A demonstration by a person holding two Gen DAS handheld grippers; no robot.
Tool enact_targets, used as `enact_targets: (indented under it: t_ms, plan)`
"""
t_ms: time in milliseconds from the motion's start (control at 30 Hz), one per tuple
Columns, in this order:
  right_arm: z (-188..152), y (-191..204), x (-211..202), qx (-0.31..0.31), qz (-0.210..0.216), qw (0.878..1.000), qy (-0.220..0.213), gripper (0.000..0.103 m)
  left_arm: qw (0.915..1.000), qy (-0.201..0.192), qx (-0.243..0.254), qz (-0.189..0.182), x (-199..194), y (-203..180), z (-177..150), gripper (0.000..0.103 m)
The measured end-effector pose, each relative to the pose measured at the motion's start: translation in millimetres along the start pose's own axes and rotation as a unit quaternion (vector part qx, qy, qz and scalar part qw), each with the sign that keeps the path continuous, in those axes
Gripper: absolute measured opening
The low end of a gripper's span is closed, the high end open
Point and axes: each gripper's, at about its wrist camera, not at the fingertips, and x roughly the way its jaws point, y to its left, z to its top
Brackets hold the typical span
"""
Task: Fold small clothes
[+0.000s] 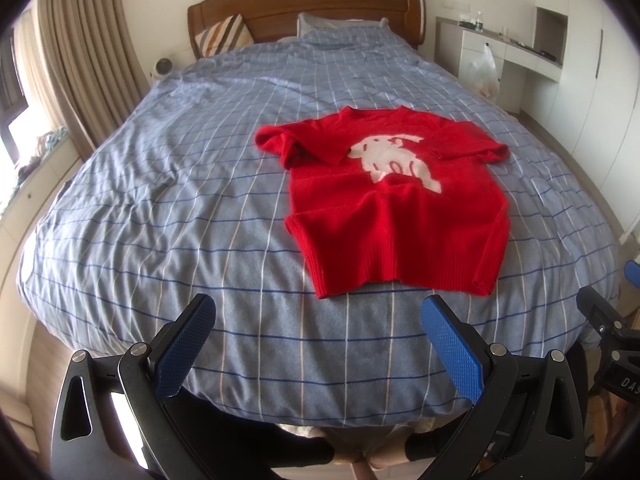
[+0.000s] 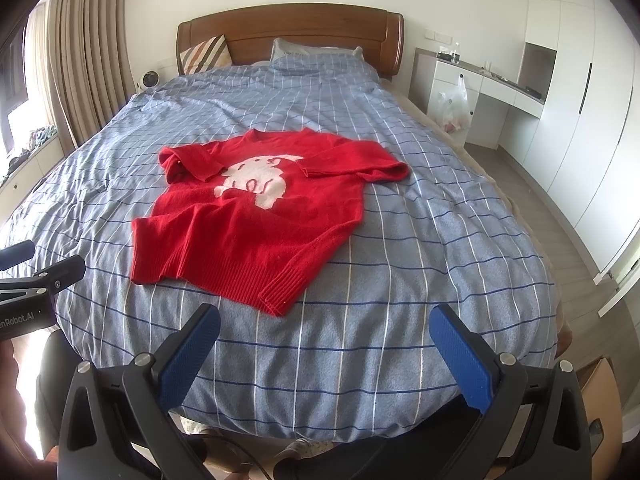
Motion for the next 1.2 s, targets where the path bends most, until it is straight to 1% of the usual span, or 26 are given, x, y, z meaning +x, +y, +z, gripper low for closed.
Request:
enact_targets:
  t_ms: [400,500,567,633,700,733,767,800,833,867,900,967,1000,1033,1067,1100,1133,1167,1200]
  plan:
    - [0.3,-0.4,0.5,-0.001,0.002,1.0,0.0,0.103,1.0,0.002,0.001,0.001,0.4,0.3,0.6,0.103]
    - [-3.5,-7.6,5.4,-0.007,0.008,1.0,-0.001,0.103,1.0,0.005,0.005,0.006,10.4,5.6,-2.6,0.103]
    - [-8.9,-26.8,17.6,0.007,0.002,1.0,0.014,0.103,0.9996,0.028,-0.01,0.001,30.1,18.3,-5.8,0.103]
    - [-17.1,-50.4,33.5,0.036,-0.005,0.999,0.034,0.103,0.9971,0.059,-0.044,-0.022,53.1,37.1,-12.4,0.102]
    - [-24.5,-67.2,51.0,0.059,-0.003,0.997,0.058,0.103,0.9922,0.083,-0.08,-0.046,76.5,53.2,-19.7,0.102]
    - [-27.1,-71.7,59.5,0.069,0.007,0.995,0.07,0.103,0.9895,0.092,-0.095,-0.059,88.0,58.8,-22.0,0.102]
    - [-28.6,-72.7,66.9,0.08,0.027,0.993,0.079,0.103,0.9868,0.102,-0.106,-0.068,99.3,61.6,-22.1,0.101]
    - [-28.8,-71.3,73.7,0.093,0.054,0.991,0.085,0.103,0.9846,0.106,-0.115,-0.078,109.8,62.9,-20.5,0.101]
    - [-27.7,-66.2,79.9,0.102,0.083,0.988,0.086,0.103,0.983,0.109,-0.121,-0.084,119.0,62.4,-17.4,0.098]
    - [-25.2,-58.4,86.8,0.107,0.113,0.984,0.087,0.103,0.9816,0.113,-0.126,-0.088,128.1,61.1,-13.8,0.092]
    - [-21.1,-49.0,94.6,0.11,0.137,0.981,0.086,0.103,0.9794,0.119,-0.131,-0.097,136.9,58.6,-9.3,0.09]
    - [-10.8,-29.4,111.4,0.117,0.172,0.975,0.079,0.103,0.9751,0.131,-0.135,-0.117,154.2,50.4,-1.9,0.077]
    - [-6.0,-20.9,122.4,0.121,0.18,0.973,0.077,0.103,0.9745,0.139,-0.133,-0.115,162.6,45.1,1.5,0.074]
    - [-2.6,-14.1,135.4,0.125,0.183,0.972,0.08,0.102,0.9763,0.141,-0.126,-0.105,167.4,38.2,3.6,0.065]
    - [-0.3,-7.9,150.6,0.124,0.182,0.971,0.091,0.1,0.9796,0.135,-0.115,-0.094,168.6,32.7,6.6,0.044]
    - [0.1,-3.6,165.8,0.12,0.169,0.972,0.107,0.082,0.9828,0.124,-0.104,-0.09,167.3,29.4,8.9,0.026]
    - [-2.0,-2.2,176.4,0.115,0.148,0.975,0.123,0.07,0.9832,0.123,-0.096,-0.095,163.5,26.7,10.4,0.005]
    - [-4.6,-5.8,179.3,0.112,0.13,0.977,0.128,0.049,0.9832,0.121,-0.096,-0.097,157.3,27.0,11.3,0.003]
    - [-6.9,-12.6,173.2,0.117,0.126,0.978,0.118,0.02,0.983,0.114,-0.1,-0.104,149.6,30.4,11.4,0.003]
